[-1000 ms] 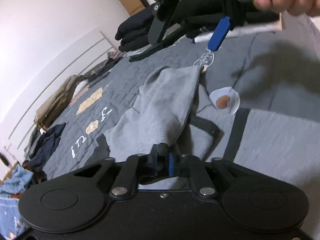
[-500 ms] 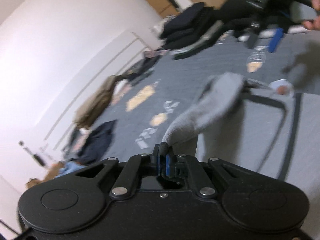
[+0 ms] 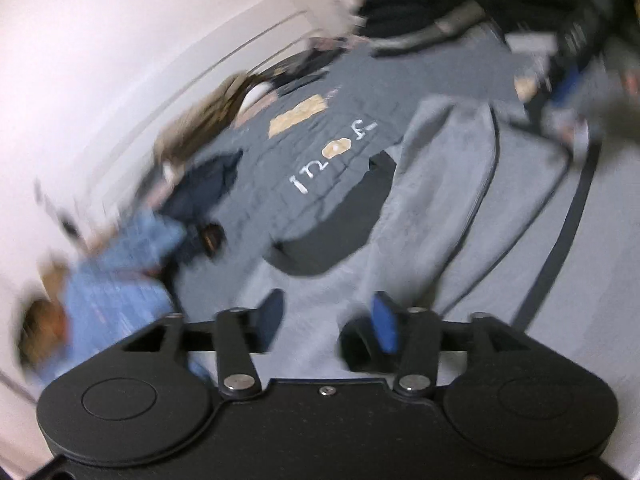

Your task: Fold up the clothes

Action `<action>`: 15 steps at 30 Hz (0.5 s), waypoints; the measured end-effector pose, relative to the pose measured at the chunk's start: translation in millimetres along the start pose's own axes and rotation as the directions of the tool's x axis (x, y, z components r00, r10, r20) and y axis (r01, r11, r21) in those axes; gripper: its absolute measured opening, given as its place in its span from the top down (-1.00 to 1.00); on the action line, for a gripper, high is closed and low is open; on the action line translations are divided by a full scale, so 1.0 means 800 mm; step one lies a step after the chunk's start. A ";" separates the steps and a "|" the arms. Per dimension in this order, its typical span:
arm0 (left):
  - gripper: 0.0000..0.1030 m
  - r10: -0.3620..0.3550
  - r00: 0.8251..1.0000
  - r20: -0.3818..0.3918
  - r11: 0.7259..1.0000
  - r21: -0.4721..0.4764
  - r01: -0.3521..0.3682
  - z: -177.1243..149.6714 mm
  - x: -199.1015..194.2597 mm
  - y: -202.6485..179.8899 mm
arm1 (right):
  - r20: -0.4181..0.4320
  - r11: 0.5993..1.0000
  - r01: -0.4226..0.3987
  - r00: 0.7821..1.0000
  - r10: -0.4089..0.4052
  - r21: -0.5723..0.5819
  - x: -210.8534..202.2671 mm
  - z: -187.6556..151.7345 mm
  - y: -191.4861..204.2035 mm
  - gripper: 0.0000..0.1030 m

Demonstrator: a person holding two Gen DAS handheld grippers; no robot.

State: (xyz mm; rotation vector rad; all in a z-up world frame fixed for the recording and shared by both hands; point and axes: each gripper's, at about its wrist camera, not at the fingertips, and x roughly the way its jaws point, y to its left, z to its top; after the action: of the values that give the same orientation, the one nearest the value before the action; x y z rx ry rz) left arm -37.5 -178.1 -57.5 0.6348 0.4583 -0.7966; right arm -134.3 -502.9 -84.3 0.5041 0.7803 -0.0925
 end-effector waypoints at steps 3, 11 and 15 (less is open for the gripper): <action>-0.19 -0.106 0.994 0.030 0.963 -0.247 0.110 -0.013 -0.002 0.013 | 0.047 1.000 -0.014 0.999 0.013 0.025 -0.005 0.005 0.001 -1.00; -0.59 -0.096 0.986 0.138 0.896 -0.419 0.146 -0.001 0.013 0.027 | 0.128 0.998 0.040 0.991 -0.046 0.050 -0.003 0.012 0.014 -1.00; -0.79 -0.093 0.976 0.195 0.860 -0.479 0.178 0.008 0.018 0.041 | 0.116 0.997 0.045 0.992 -0.052 0.063 0.007 0.016 0.017 -1.00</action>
State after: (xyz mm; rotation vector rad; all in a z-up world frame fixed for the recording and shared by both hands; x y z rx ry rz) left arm -2.4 -172.0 -50.3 0.0546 0.5336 -0.8168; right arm -118.6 -496.1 -74.8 0.5323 0.6760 -0.1893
